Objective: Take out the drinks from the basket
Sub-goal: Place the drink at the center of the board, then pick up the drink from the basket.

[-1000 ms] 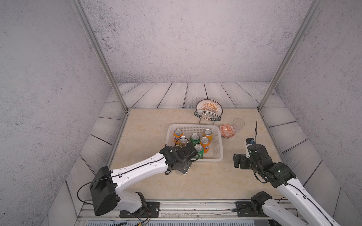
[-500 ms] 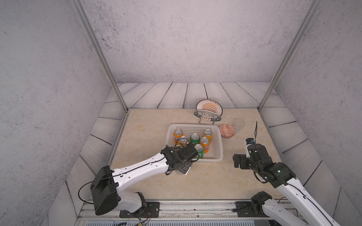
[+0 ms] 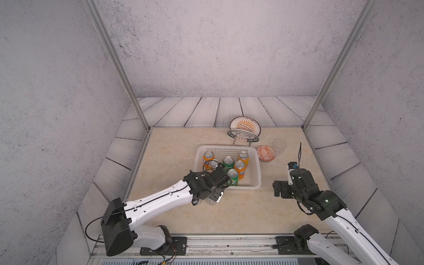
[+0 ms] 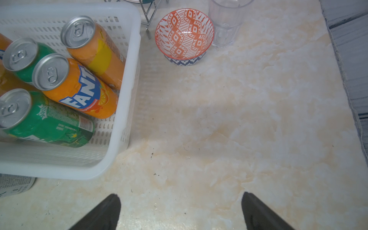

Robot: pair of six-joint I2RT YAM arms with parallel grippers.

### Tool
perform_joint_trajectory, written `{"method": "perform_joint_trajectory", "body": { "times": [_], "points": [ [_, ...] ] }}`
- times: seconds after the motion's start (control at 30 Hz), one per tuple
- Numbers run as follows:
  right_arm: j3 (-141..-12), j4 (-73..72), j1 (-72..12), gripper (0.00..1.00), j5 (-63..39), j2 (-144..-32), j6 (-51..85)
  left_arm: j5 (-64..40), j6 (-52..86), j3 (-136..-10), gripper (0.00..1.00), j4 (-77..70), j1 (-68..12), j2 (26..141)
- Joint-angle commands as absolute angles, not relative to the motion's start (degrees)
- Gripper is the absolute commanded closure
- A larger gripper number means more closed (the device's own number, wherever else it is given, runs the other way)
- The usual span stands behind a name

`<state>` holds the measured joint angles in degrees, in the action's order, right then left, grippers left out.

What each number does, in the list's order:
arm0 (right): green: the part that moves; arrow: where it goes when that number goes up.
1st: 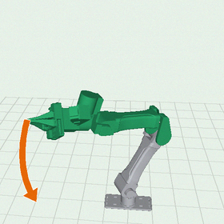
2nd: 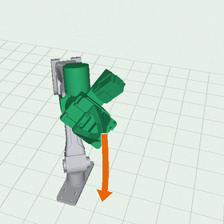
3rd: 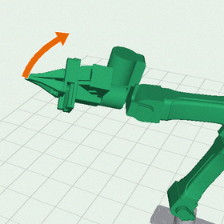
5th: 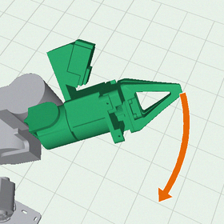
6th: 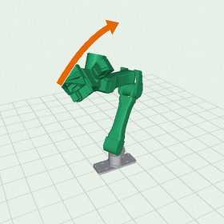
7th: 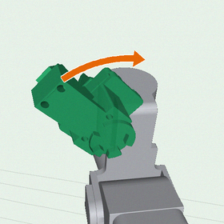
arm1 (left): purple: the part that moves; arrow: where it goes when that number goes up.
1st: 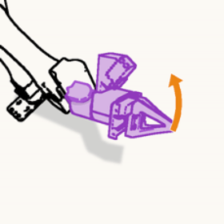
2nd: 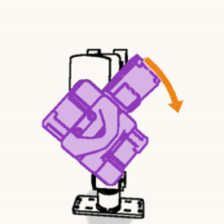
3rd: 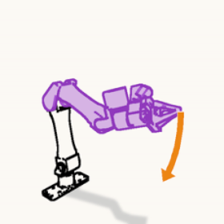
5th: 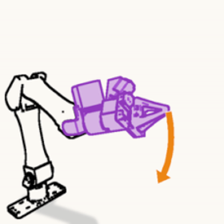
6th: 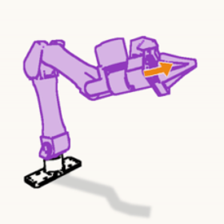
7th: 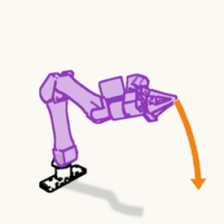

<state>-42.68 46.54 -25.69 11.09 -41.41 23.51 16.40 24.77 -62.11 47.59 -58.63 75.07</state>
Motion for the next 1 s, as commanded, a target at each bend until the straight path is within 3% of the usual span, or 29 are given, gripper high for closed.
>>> {"method": "perform_joint_trajectory", "body": {
  "times": [0.0, 0.57, 0.97],
  "points": [
    [-42.3, 46.7, -25.6, 0.0, 11.6, -40.9, 23.5, 17.8, 24.3, -64.2, 0.18, 48.2, -58.7, 72.5],
    [-42.4, 46.9, -25.5, 0.01, 11.7, -40.3, 23.6, 20.4, 18.0, -80.2, 0.0, 58.3, -57.4, 74.9],
    [-42.3, 46.8, -25.6, 0.0, 11.6, -40.2, 23.6, 12.8, 15.4, -84.1, 0.01, 59.7, -49.3, 80.6]
  ]
}}
